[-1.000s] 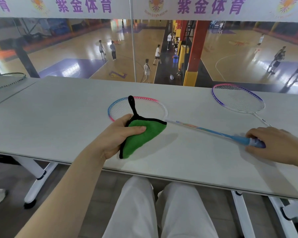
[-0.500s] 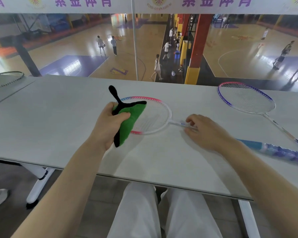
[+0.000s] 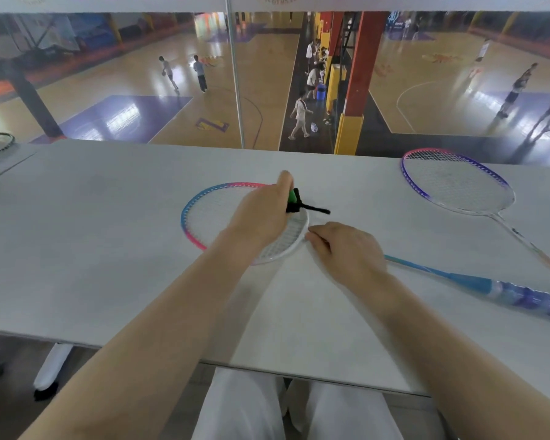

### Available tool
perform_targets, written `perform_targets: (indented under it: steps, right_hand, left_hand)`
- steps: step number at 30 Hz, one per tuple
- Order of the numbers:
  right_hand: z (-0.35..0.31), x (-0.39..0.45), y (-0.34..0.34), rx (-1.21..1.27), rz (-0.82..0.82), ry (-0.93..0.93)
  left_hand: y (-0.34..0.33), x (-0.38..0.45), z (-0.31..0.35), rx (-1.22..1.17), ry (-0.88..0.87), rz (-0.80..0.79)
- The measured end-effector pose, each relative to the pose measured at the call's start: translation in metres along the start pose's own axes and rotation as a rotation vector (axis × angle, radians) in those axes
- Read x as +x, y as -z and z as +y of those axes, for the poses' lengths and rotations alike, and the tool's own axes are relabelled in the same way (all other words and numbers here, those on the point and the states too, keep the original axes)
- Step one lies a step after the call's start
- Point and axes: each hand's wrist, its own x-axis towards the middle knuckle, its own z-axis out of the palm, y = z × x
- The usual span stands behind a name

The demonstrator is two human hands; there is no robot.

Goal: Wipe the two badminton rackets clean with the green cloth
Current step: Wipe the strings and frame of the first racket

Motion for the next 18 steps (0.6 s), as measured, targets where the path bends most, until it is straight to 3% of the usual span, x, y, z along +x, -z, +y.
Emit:
perform_targets:
  steps: [4, 11, 18]
  right_hand:
    - [0.002, 0.002, 0.000, -0.005, 0.002, -0.003]
    - [0.002, 0.002, 0.000, 0.051, -0.003, -0.021]
    - [-0.002, 0.003, 0.003, 0.040, -0.037, -0.044]
  left_hand:
    - [-0.012, 0.006, 0.000, 0.032, -0.011, -0.123]
    - [0.000, -0.024, -0.008, -0.056, -0.094, -0.202]
    - [0.016, -0.079, -0.003, -0.035, -0.053, -0.262]
